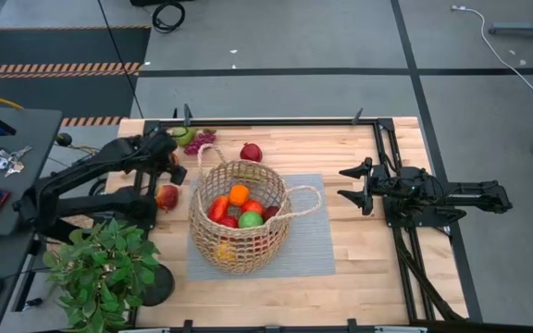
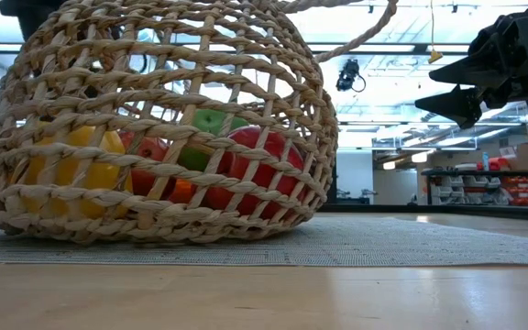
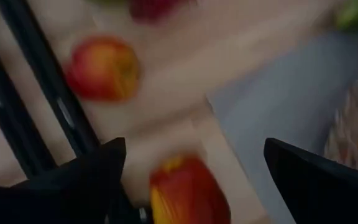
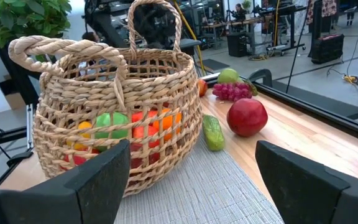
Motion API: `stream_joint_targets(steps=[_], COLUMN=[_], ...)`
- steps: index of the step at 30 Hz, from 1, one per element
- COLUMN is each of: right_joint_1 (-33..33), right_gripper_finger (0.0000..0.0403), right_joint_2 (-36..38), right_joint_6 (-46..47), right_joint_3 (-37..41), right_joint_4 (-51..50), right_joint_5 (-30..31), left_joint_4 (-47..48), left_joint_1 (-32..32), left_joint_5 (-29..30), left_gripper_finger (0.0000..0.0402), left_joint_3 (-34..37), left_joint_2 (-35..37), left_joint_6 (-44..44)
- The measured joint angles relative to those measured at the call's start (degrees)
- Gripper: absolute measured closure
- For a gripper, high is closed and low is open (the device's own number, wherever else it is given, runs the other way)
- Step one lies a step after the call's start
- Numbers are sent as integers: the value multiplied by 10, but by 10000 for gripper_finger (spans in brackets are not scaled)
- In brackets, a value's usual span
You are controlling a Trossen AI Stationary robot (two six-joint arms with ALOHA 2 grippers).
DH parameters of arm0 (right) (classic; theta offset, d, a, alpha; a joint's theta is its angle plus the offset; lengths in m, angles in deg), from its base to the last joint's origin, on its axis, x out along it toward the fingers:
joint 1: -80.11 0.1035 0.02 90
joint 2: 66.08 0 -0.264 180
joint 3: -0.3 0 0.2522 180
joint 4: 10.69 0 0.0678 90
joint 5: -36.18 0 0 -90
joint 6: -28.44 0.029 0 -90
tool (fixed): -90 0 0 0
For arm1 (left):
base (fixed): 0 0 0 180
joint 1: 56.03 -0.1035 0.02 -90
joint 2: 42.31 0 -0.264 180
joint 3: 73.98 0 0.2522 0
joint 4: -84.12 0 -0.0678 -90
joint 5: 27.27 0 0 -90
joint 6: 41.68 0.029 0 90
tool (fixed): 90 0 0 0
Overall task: Build produce basket
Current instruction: Put the red apple into the brown woven basket
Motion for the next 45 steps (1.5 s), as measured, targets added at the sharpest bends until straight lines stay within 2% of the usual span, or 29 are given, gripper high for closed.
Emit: stream_joint_targets(steps=[5, 11, 19, 28, 45], right_joint_1=[0, 0, 0, 0, 0], right_gripper_finger=[55, 55, 55, 55, 55], right_joint_2=[0, 0, 0, 0, 0], right_joint_6=[0, 0, 0, 0, 0], right_joint_3=[0, 0, 0, 0, 0], right_joint_4=[0, 0, 0, 0, 0], right_joint_5=[0, 0, 0, 0, 0], left_joint_4=[84, 81, 83, 79, 39], left_joint_1=[-11, -12, -18, -41, -55], left_joint_5=[-36, -35, -66, -139, -134], left_gripper_finger=[13, 13, 13, 13, 14], left_joint_3=[0, 0, 0, 0, 0], left_joint_2=[-44, -104, -210, -282, -381], left_joint_6=[-16, -8, 42, 70, 125])
